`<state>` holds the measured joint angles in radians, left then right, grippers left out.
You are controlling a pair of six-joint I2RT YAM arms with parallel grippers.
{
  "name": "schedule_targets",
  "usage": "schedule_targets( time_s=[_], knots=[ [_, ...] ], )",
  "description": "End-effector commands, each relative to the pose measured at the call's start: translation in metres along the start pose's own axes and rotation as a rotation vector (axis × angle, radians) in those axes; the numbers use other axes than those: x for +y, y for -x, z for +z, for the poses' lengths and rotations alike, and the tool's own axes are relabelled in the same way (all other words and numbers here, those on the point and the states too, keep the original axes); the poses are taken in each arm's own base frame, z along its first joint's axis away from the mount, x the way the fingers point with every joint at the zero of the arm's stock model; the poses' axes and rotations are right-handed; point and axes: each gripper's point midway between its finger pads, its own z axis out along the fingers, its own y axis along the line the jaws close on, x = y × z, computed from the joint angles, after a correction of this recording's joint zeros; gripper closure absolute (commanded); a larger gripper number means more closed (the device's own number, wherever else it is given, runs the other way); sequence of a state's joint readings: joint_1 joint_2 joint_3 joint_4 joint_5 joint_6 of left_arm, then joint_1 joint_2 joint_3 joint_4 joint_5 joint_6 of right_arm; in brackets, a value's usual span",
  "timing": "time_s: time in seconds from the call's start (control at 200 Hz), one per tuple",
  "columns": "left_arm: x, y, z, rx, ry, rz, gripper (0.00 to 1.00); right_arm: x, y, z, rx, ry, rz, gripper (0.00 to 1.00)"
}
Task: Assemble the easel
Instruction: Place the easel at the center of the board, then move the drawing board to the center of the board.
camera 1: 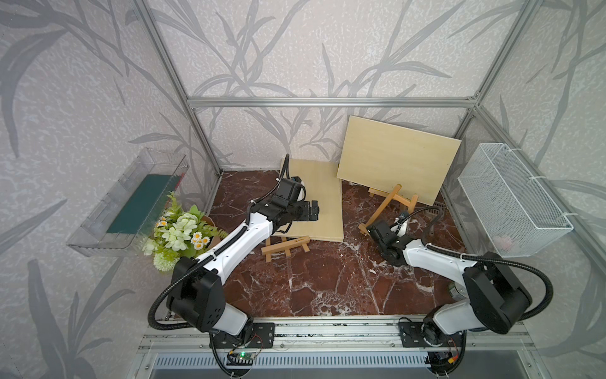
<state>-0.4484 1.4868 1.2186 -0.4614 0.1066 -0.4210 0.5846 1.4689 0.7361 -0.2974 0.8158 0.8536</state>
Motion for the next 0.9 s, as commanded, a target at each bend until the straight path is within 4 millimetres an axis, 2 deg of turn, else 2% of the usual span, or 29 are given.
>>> schedule_targets(
  time_s=[0.0, 0.08, 0.155, 0.25, 0.325, 0.41, 0.555, 0.65, 0.73, 0.785, 0.9],
  knots=[
    [0.025, 0.002, 0.003, -0.012, 0.062, -0.086, 0.01, 0.010, 0.011, -0.017, 0.037, 0.083, -0.016, 0.37],
    [0.044, 0.006, 0.005, -0.020, 0.085, -0.154, 0.01, 0.001, 0.020, -0.032, 0.052, 0.089, -0.034, 0.30],
    [0.067, 0.009, 0.006, -0.025, 0.119, -0.235, 0.01, -0.009, 0.028, -0.046, 0.068, 0.093, -0.051, 0.28],
    [0.095, 0.012, 0.005, -0.026, 0.165, -0.303, 0.01, -0.003, 0.035, -0.067, 0.079, 0.192, -0.124, 0.28],
    [0.110, 0.012, 0.003, -0.021, 0.202, -0.318, 0.01, 0.020, 0.041, -0.089, 0.055, 0.350, -0.209, 0.29],
    [0.119, 0.011, 0.002, -0.011, 0.229, -0.319, 0.01, 0.055, 0.046, -0.111, 0.021, 0.537, -0.271, 0.29],
    [0.137, 0.001, 0.005, 0.021, 0.298, -0.357, 0.02, 0.128, 0.034, -0.135, 0.193, 0.791, -0.362, 0.30],
    [0.142, -0.004, 0.007, 0.034, 0.305, -0.396, 0.03, 0.167, 0.022, -0.135, 0.344, 0.845, -0.402, 0.31],
    [0.143, -0.005, 0.009, 0.029, 0.291, -0.418, 0.03, 0.195, 0.011, -0.127, 0.452, 0.863, -0.409, 0.32],
    [0.145, -0.006, 0.010, 0.022, 0.288, -0.426, 0.03, 0.211, -0.005, -0.111, 0.541, 0.845, -0.424, 0.34],
    [0.150, -0.007, 0.008, 0.016, 0.297, -0.445, 0.03, 0.235, -0.016, -0.078, 0.643, 0.800, -0.390, 0.36]
  ],
)
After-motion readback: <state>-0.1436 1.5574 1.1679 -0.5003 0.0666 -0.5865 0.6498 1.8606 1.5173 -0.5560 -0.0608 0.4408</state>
